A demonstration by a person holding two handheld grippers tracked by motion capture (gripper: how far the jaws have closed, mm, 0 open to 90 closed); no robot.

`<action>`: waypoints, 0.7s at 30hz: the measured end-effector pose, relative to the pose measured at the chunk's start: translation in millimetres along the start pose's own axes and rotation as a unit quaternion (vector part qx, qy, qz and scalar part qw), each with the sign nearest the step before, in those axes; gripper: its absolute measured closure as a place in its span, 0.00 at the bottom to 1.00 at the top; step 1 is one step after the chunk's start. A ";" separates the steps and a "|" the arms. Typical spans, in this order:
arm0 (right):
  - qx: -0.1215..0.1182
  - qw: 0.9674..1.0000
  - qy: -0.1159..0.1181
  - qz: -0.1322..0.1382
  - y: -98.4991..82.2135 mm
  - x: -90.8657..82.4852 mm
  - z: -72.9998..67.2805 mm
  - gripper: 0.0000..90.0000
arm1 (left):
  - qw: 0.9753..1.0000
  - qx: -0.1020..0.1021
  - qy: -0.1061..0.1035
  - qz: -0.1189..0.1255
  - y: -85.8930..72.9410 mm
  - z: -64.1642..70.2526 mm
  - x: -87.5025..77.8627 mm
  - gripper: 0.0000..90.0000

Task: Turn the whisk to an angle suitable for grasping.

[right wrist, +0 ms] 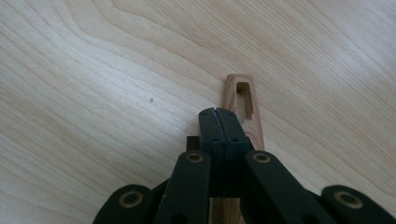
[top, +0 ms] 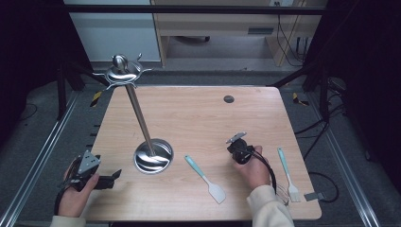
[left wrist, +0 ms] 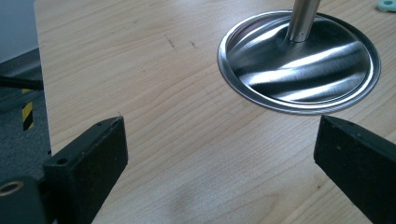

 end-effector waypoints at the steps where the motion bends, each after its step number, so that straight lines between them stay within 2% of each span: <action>1: 0.004 1.000 -0.001 -0.003 -0.5 0.2 0.8 1.00 | 1.000 -0.001 0.000 0.001 0.0 0.1 0.2 0.03; 21: 0.045 0.998 -0.032 -0.011 -9.8 1.1 27.7 1.00 | 1.000 0.002 0.002 -0.004 -0.4 0.0 1.1 0.03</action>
Point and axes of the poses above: each handheld gripper's, and its own axes: x roughly forward along the jaws, y roughly out of its top, z roughly to its right, the point moved 1 cm from there along x, roughly forward along the jaws, and after that the axes turned 11 degrees about -x, right-handed, at the moved point
